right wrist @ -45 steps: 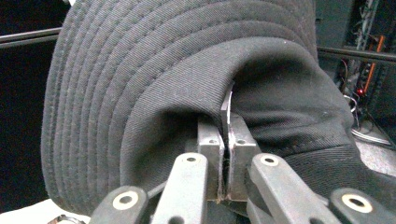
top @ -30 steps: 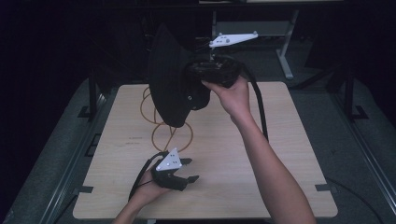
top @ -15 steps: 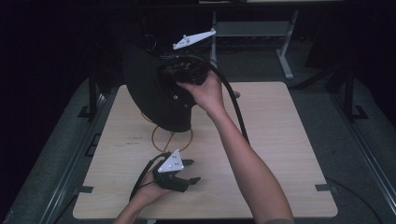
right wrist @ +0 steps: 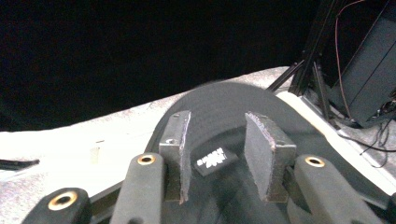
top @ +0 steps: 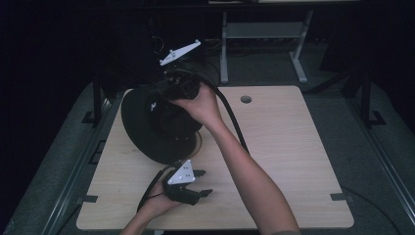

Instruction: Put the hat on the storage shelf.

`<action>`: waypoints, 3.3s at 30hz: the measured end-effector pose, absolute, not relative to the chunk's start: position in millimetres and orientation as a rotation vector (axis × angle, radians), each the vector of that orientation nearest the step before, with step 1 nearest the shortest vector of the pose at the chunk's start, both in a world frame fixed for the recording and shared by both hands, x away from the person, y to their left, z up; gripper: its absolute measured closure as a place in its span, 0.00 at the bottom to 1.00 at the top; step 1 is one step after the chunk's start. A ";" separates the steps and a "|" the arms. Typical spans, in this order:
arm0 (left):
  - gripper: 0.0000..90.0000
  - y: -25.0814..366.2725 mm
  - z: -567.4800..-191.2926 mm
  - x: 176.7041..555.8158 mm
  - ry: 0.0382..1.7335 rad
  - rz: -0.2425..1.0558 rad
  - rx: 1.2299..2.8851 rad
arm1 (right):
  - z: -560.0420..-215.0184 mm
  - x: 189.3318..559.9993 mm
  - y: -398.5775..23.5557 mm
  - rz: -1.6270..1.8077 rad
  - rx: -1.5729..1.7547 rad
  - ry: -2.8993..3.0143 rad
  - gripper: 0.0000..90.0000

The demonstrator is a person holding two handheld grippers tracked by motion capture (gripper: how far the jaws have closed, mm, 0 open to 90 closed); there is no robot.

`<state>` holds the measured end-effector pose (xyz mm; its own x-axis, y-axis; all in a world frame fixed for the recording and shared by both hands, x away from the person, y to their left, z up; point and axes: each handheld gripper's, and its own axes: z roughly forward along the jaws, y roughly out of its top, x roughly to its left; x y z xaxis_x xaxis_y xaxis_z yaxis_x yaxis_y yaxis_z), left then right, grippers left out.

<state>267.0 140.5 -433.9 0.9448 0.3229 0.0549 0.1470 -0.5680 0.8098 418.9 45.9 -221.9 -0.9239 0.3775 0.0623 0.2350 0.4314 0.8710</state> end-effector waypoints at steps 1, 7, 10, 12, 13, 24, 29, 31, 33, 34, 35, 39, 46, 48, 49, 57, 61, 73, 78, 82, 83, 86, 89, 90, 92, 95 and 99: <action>0.40 140.7 -434.1 267.7 0.335 0.243 2.179 | -222.7 418.9 42.9 1.514 0.557 2.536 0.65; 0.39 142.5 -433.8 268.0 0.360 0.243 2.167 | -228.8 421.9 22.6 1.534 0.604 2.531 0.58; 0.39 144.1 -433.7 268.1 0.369 0.247 2.163 | -229.8 421.1 14.2 1.545 0.621 2.524 0.56; 0.39 145.0 -433.5 268.9 0.372 0.251 2.159 | -231.0 420.8 7.8 1.560 0.630 2.513 0.55; 0.38 145.1 -433.6 269.1 0.377 0.251 2.156 | -231.4 420.6 5.7 1.556 0.632 2.512 0.54; 0.35 149.0 -433.5 271.2 0.400 0.258 2.144 | -237.6 418.4 -27.0 1.578 0.678 2.476 0.50; 0.35 149.8 -433.9 271.1 0.414 0.257 2.139 | -244.5 417.6 -42.2 1.579 0.722 2.457 0.49; 0.34 149.6 -434.3 271.4 0.416 0.260 2.138 | -247.1 417.6 -47.4 1.575 0.729 2.455 0.48; 0.34 149.7 -434.2 271.7 0.416 0.263 2.141 | -249.2 417.1 -51.7 1.577 0.748 2.451 0.47; 0.34 149.7 -434.4 271.7 0.419 0.261 2.139 | -250.2 416.8 -54.1 1.578 0.751 2.447 0.46; 0.34 149.7 -434.5 271.8 0.421 0.262 2.138 | -250.9 416.2 -56.6 1.579 0.755 2.446 0.46; 0.34 149.7 -434.9 272.7 0.413 0.268 2.147 | -254.0 415.0 -66.1 1.571 0.773 2.444 0.45; 0.33 149.6 -435.3 273.4 0.417 0.272 2.150 | -259.7 413.5 -82.2 1.552 0.814 2.433 0.43; 0.33 149.7 -435.5 273.6 0.419 0.273 2.150 | -261.4 413.3 -86.6 1.547 0.822 2.430 0.42; 0.33 149.5 -435.7 273.7 0.419 0.274 2.152 | -262.5 412.9 -88.6 1.549 0.830 2.429 0.42; 0.33 148.5 -436.2 273.8 0.421 0.273 2.154 | -271.6 411.4 -106.0 1.539 0.869 2.423 0.39; 0.33 147.7 -436.4 273.5 0.421 0.273 2.149 | -275.9 409.3 -116.1 1.539 0.896 2.419 0.39; 0.32 145.7 -437.4 274.0 0.422 0.274 2.153 | -288.2 405.5 -140.2 1.537 0.953 2.399 0.38; 0.32 145.8 -437.5 274.2 0.426 0.275 2.154 | -292.6 404.3 -146.8 1.534 0.966 2.400 0.37; 0.32 147.0 -436.9 274.4 0.431 0.273 2.155 | -295.7 401.9 -151.3 1.529 0.969 2.401 0.37; 0.32 147.2 -436.9 274.4 0.432 0.273 2.157 | -296.9 401.0 -152.7 1.527 0.975 2.400 0.36; 0.32 147.7 -436.5 274.5 0.434 0.275 2.159 | -301.1 399.3 -158.6 1.530 0.991 2.398 0.35; 0.32 147.9 -436.7 274.9 0.433 0.278 2.161 | -304.8 396.9 -164.3 1.523 1.002 2.396 0.34; 0.32 148.0 -436.6 274.9 0.434 0.276 2.162 | -306.5 395.7 -166.8 1.521 1.009 2.396 0.34; 0.32 148.3 -436.3 275.3 0.433 0.279 2.163 | -309.4 394.1 -171.2 1.518 1.015 2.392 0.33; 0.32 148.5 -436.2 275.0 0.436 0.277 2.162 | -313.6 392.3 -177.4 1.516 1.026 2.387 0.32; 0.31 148.5 -437.3 275.9 0.441 0.267 2.174 | -318.6 387.4 -184.5 1.552 1.046 2.398 0.31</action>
